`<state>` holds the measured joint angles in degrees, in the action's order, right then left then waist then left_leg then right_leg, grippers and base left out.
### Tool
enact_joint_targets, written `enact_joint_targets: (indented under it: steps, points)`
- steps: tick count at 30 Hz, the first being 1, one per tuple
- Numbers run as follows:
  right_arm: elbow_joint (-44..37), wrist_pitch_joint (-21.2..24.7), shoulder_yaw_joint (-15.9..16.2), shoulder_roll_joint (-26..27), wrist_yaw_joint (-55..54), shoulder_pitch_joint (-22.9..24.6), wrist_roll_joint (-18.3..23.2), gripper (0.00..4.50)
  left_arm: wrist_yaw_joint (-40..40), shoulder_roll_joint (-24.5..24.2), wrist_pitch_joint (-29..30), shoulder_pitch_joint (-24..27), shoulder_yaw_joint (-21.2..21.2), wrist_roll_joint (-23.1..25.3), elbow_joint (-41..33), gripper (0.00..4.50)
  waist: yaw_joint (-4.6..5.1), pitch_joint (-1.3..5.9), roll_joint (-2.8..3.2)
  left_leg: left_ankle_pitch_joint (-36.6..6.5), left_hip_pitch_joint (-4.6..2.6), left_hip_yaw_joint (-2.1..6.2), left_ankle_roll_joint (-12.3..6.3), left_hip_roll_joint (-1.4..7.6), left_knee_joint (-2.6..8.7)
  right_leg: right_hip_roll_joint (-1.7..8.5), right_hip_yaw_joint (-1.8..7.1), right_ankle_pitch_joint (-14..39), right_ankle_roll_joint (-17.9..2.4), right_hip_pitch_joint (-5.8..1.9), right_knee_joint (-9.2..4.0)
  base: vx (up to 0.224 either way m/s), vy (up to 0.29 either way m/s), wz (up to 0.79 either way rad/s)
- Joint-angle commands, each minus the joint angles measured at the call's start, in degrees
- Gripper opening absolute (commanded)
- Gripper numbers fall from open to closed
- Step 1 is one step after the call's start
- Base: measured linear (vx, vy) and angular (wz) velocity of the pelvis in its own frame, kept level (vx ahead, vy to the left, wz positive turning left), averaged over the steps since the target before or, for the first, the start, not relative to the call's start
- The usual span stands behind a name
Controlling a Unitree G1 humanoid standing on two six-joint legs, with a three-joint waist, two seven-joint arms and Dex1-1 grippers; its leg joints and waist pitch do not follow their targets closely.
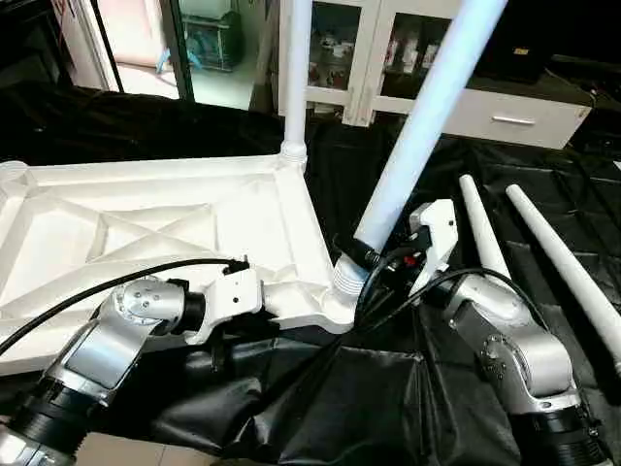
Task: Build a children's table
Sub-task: Pick table leg
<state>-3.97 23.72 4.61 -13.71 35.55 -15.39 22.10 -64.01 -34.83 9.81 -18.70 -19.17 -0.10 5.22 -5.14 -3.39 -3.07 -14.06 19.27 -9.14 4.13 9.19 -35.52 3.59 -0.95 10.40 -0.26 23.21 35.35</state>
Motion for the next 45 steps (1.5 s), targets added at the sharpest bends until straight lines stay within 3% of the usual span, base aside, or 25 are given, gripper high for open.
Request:
enact_joint_targets:
  steps: [1, 7, 9, 10, 11, 12, 14, 15, 17, 20, 22, 24, 27, 32, 35, 41, 42, 45]
  points:
    - [-0.4, 0.9, -0.3, -0.4, 0.4, -0.1, 0.2, 1.86, 0.8, 3.2, -2.9, -0.4, -1.2, -1.9, -0.1, 0.04, 0.76, 2.52, 0.22, -8.2, 0.01, 0.61, 0.35, 3.34, 5.92, 4.13, 2.43, 15.4, -9.3, -1.75, -3.97, 0.0, 0.0, 0.0]
    - [-1.7, 1.8, -0.1, -0.6, 0.5, 0.5, 0.5, 1.86, 3.5, 5.4, -2.9, -1.9, 0.6, -1.4, 3.2, 0.04, 0.84, 2.38, 0.09, -9.1, -0.12, 0.1, -0.12, 3.32, 5.94, 4.03, 2.44, 16.9, -8.8, -1.5, -4.29, 0.0, 0.0, 0.0]
    - [-2.4, 2.0, -0.4, -0.5, 0.0, 0.8, 0.8, 1.86, 2.7, 5.6, -1.3, -2.2, 0.9, -2.4, 3.1, 0.47, 0.97, 2.42, 0.15, -8.5, 0.16, 0.16, -0.25, 3.37, 6.05, 4.18, 2.36, 16.5, -8.6, -1.64, -4.2, 0.0, 0.0, 0.0]
    - [-2.4, 2.0, -0.4, -0.5, 0.0, 0.8, 0.8, 1.86, 2.7, 5.6, -1.3, -2.2, 0.9, -2.4, 3.1, 0.47, 1.0, 2.43, 0.16, -8.4, 0.17, 0.16, -0.29, 3.39, 6.05, 4.21, 2.36, 16.4, -8.6, -1.64, -4.19, 0.0, 0.0, 0.0]
    - [-3.2, 2.1, -0.3, -0.5, -0.4, 1.2, 0.8, 1.86, 2.3, 5.8, 0.3, -2.6, 1.0, -3.0, 2.7, 0.71, 0.88, 2.51, 0.39, -8.2, -0.08, 0.0, -0.19, 3.35, 5.88, 4.27, 2.36, 15.5, -9.2, -1.4, -4.12, 0.0, 0.0, 0.0]
    - [-3.4, 2.1, -0.2, -0.4, -0.5, 1.4, 0.8, 1.86, 2.4, 5.8, 0.5, -2.8, 1.0, -2.9, 2.7, 0.71, 0.88, 2.46, 0.71, -7.8, -0.03, -0.01, -0.13, 3.36, 5.89, 4.2, 2.36, 14.3, -9.5, -1.36, -4.05, 0.0, 0.0, 0.0]
    - [-4.4, 2.4, 0.2, -0.5, -0.7, 2.0, 0.7, 1.86, 2.1, 5.6, 0.8, -3.0, 0.7, -2.3, 2.4, 0.8, 0.99, 2.87, 0.46, -3.1, 0.39, 0.08, -0.66, 3.27, 5.58, 3.87, 2.07, 5.8, -10.5, -1.9, -3.12, 0.0, 0.0, 0.0]
    - [-4.6, 2.5, 0.2, -0.5, -0.7, 2.0, 0.7, 1.86, 1.8, 5.5, 1.1, -3.0, 0.7, -2.4, 2.2, 0.8, 1.18, 3.14, 0.37, 0.0, 0.27, 0.0, -1.47, 3.16, 5.24, 3.72, 1.93, 1.0, -11.4, -1.88, -2.62, 0.0, 0.0, 0.0]
    - [-5.0, 2.7, 0.2, -0.6, -0.7, 2.1, 0.8, 1.86, 1.3, 5.3, 1.4, -2.8, 0.8, -2.4, 2.0, 0.8, 1.63, 2.95, 0.16, 2.3, 0.73, -0.14, -2.78, 2.93, 5.03, 3.67, 1.92, -3.1, -12.9, -2.08, -2.38, 0.0, 0.0, 0.0]
    - [-5.1, 2.8, 0.2, -0.6, -0.7, 2.1, 0.8, 1.86, 0.9, 5.0, 1.6, -2.6, 0.7, -2.0, 1.9, 0.8, 2.12, 2.56, 0.24, -1.7, 0.67, -0.2, -3.15, 3.22, 5.25, 3.99, 2.04, 1.3, -13.7, -2.11, -2.97, 0.0, 0.0, 0.0]
    - [-5.5, 2.9, 0.2, -0.7, -0.8, 2.4, 0.8, 1.86, 0.8, 4.4, 1.1, -2.2, 0.3, -1.3, 2.2, 0.8, 2.29, 2.23, 0.43, -5.5, 0.59, -0.07, -2.06, 3.43, 5.63, 4.07, 2.11, 6.7, -13.0, -1.97, -3.5, 0.0, 0.0, 0.0]
    - [-5.8, 3.0, 0.3, -0.7, -0.9, 2.5, 0.6, 1.86, 0.9, 4.0, 0.8, -1.9, 0.1, -1.1, 2.4, 0.8, 2.45, 2.16, 0.37, -6.7, 0.55, 0.01, -1.3, 3.51, 5.75, 4.07, 2.15, 8.7, -12.2, -1.92, -3.65, 0.0, 0.0, 0.0]
    - [-6.0, 3.1, 0.3, -0.7, -1.0, 2.6, 0.5, 1.86, 0.7, 2.9, 0.9, -1.6, -0.1, -0.7, 1.9, 0.8, 2.76, 2.16, 0.41, -6.7, 0.57, 0.1, -0.78, 3.52, 5.83, 4.02, 2.13, 8.6, -11.8, -1.87, -3.59, 0.0, 0.0, 0.0]
    - [-6.1, 3.1, 0.3, -0.8, -1.0, 2.6, 0.4, 1.86, 0.3, -0.6, 3.5, 0.2, 0.6, 0.3, -0.9, 0.8, 3.25, 2.31, 0.56, -5.0, 0.57, 0.06, -1.1, 3.46, 5.66, 4.01, 2.11, 5.4, -12.8, -2.0, -3.27, 0.0, 0.0, 0.0]
    - [-5.8, 2.6, 0.4, -0.6, -1.0, 2.7, 0.1, 1.86, 0.3, -2.4, 4.8, 1.9, 1.1, 0.4, -2.7, 0.8, 3.27, 2.21, 0.77, -5.7, 0.61, 0.08, -1.02, 3.5, 5.77, 4.03, 2.12, 6.2, -13.1, -2.04, -3.35, 0.0, 0.0, 0.0]
    - [-5.5, 2.5, 0.8, -0.1, -1.2, 2.7, 0.1, 1.86, 1.4, -3.1, 5.6, 3.9, 2.1, -0.1, -4.3, 0.8, 3.24, 2.12, 0.62, -6.2, 0.49, 0.01, -0.91, 3.48, 5.88, 3.91, 2.15, 7.2, -12.9, -1.83, -3.44, 0.0, 0.0, 0.0]
    - [-5.5, 2.5, 1.2, 0.3, -1.3, 2.7, 0.0, 1.86, 2.1, -3.4, 5.2, 4.8, 2.3, 0.2, -4.1, 0.8, 3.33, 2.28, -0.06, -5.6, 0.57, -0.02, -1.16, 3.48, 5.81, 3.92, 2.12, 7.0, -12.9, -1.96, -3.36, 0.0, 0.0, 0.0]
    - [-5.4, 2.6, 1.6, 1.0, -1.3, 1.8, 0.3, 1.86, 4.4, -3.2, 1.9, 5.6, 3.1, 0.9, -2.4, 0.8, 3.27, 2.16, -0.1, -6.3, 0.58, 0.0, -1.62, 3.54, 5.88, 4.07, 2.21, 9.9, -12.0, -1.79, -3.68, 0.0, 0.0, 0.0]
